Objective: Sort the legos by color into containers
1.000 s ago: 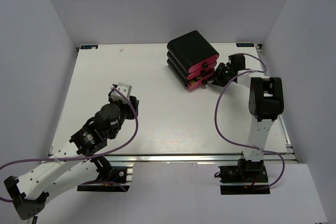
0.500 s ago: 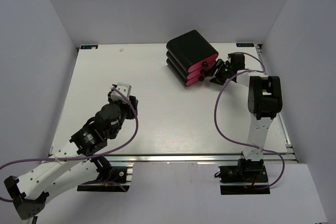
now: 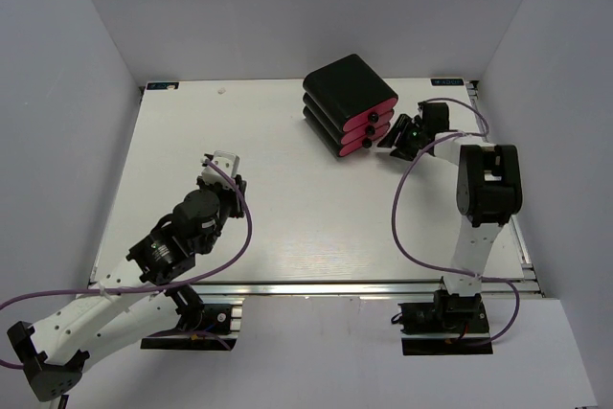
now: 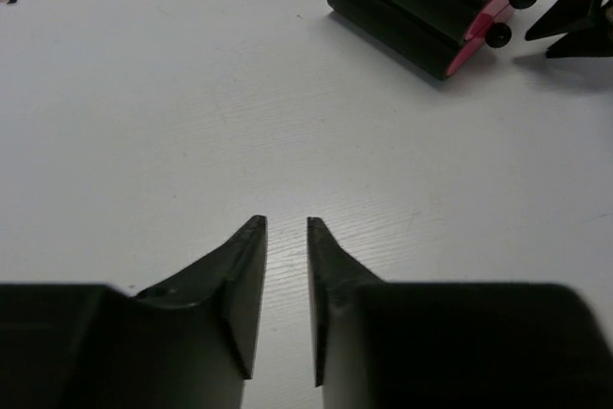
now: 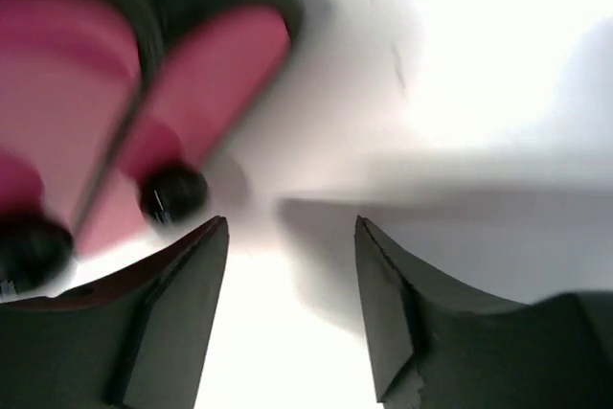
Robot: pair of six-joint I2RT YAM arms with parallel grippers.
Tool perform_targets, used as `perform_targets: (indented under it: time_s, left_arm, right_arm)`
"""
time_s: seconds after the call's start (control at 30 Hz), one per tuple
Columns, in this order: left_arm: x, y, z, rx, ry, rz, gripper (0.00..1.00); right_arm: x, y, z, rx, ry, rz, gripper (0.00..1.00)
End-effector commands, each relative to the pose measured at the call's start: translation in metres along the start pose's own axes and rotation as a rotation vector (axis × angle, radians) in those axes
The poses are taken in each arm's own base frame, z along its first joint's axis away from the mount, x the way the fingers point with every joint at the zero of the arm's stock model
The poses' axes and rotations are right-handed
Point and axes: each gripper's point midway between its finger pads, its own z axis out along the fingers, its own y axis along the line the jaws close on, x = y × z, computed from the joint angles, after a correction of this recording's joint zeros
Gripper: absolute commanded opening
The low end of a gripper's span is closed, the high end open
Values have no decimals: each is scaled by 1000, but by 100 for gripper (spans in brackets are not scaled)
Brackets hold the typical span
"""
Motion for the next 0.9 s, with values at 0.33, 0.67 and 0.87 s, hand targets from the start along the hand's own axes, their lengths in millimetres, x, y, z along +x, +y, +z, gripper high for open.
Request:
perform_targets:
  time_s: [0.33, 0.67, 0.87]
  left_arm:
    - [3, -12, -3, 84, -6, 7, 64]
    - [11, -21, -1, 122, 13, 26, 98]
    - [12, -20, 0, 119, 14, 30, 98]
  right_arm:
    - [17, 75, -166, -209, -246, -652, 89]
    - [66, 82, -230, -300, -416, -698, 89]
    - [56, 70, -244, -224, -520, -741, 89]
